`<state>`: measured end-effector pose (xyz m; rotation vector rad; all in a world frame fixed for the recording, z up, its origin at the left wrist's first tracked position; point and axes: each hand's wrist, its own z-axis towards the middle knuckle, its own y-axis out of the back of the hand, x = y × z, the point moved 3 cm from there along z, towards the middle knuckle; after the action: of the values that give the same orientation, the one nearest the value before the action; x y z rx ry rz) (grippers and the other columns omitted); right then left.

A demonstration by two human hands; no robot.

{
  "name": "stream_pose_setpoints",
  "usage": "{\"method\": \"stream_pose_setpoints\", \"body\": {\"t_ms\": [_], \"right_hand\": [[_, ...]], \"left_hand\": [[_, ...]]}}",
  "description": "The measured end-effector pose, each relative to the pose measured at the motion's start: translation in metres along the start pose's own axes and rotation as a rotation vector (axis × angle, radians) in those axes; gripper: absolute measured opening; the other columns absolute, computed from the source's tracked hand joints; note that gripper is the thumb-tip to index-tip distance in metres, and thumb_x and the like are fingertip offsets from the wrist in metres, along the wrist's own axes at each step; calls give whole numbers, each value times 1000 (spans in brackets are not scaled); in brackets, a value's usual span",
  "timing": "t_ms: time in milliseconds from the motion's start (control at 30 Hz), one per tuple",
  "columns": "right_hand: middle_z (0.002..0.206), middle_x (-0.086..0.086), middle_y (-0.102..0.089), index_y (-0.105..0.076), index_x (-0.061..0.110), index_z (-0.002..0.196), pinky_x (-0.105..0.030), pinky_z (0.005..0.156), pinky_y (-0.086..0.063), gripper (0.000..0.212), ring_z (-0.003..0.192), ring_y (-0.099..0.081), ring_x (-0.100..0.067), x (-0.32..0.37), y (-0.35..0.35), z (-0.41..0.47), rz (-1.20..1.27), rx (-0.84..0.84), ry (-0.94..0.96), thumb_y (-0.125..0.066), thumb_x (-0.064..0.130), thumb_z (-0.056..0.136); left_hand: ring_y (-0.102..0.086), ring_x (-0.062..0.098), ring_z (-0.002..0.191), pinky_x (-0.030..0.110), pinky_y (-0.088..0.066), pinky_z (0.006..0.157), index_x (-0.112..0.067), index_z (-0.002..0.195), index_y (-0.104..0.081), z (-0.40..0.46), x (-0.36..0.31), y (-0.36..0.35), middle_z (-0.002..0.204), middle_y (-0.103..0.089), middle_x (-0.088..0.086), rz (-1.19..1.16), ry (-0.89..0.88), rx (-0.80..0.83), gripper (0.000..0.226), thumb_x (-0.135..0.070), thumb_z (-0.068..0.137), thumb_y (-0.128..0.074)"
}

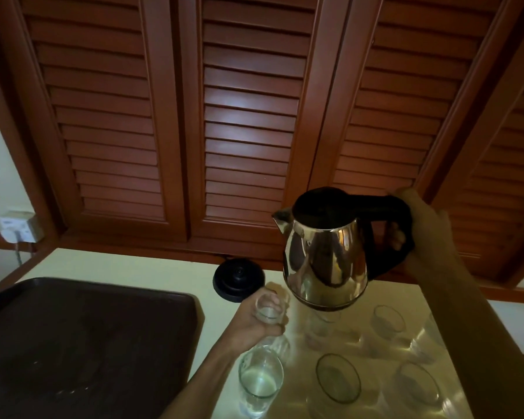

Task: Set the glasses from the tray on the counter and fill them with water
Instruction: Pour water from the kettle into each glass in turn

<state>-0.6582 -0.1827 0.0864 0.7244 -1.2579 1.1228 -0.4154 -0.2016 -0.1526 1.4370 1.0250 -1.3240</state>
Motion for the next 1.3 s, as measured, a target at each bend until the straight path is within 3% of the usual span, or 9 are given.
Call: {"method": "stream_pose_setpoints", "body": {"t_ms": [100, 233, 400, 500, 567, 633, 833, 1100, 1300], "right_hand": [[38, 0, -43, -57, 17, 47, -21, 35, -30, 45, 31, -35, -14, -6, -10, 5, 22, -33, -18, -69, 29, 88], [40, -2, -43, -57, 17, 48, -22, 36, -28, 42, 32, -35, -15, -22, -25, 13, 89, -69, -63, -69, 27, 86], [40, -2, -42, -57, 14, 54, -23, 36, -29, 36, 32, -34, -16, -50, -52, 24, 106, -74, -142, -70, 30, 82], [39, 1, -42, -57, 14, 55, -21, 35, -29, 35, 32, -35, -13, -69, -78, 31, 107, -49, -168, -70, 29, 84], [41, 1, -44, -59, 12, 58, -20, 35, -31, 30, 32, -39, -12, -85, -96, 36, 127, -39, -177, -71, 26, 82], [43, 2, -47, -60, 12, 59, -21, 37, -35, 28, 34, -43, -11, -100, -113, 40, 124, -12, -186, -71, 31, 76], [55, -1, -52, -58, 11, 65, -27, 51, -42, 27, 46, -51, -12, -148, -139, 57, 35, 12, -248, -64, 24, 88], [40, 0, -44, -51, 14, 47, -33, 51, -36, 49, 37, -44, -15, -196, -139, 73, -71, 77, -330, -55, 19, 96], [54, -1, -59, -58, 4, 81, -24, 49, -45, 30, 52, -59, -15, -212, -126, 83, -192, 85, -380, -56, 30, 95]], "left_hand": [[-77, 16, 95, 20, -56, 76, 6, 115, -57, -9, -6, 3, 104, -67, 6, 1, -41, 28, 59, 21, 65, -85], [-63, 9, 123, 28, -54, 99, -19, 137, -52, -12, -24, 29, 130, -64, -2, -40, -62, 11, 87, -2, 63, -94], [-49, -9, 133, 8, -45, 98, -40, 145, -44, 10, -82, 74, 146, -52, -24, -70, -123, -54, 66, -34, 86, -72], [-50, 30, 141, 46, -45, 111, -44, 136, -53, 44, -95, 107, 143, -60, -3, -18, -150, -65, 55, -63, 87, -70], [-56, 7, 132, 37, -41, 111, -49, 134, -54, 39, -118, 102, 132, -62, -22, 36, -87, -88, 69, -86, 76, -58], [-54, -17, 111, 22, -35, 106, -48, 126, -53, 34, -123, 95, 116, -60, -36, 13, -107, -103, 56, -81, 81, -49], [-59, 17, 121, 35, -42, 104, -27, 130, -55, 55, -96, 112, 119, -64, -5, 90, -12, -280, 79, -83, 75, -58], [-59, 15, 117, 31, -46, 98, -22, 133, -48, 61, -63, 112, 122, -61, -7, 151, 15, -345, 81, -74, 74, -67], [-63, 5, 114, 19, -48, 90, -27, 133, -37, 64, -47, 107, 125, -63, -10, 92, -1, -315, 86, -68, 70, -80]]}}
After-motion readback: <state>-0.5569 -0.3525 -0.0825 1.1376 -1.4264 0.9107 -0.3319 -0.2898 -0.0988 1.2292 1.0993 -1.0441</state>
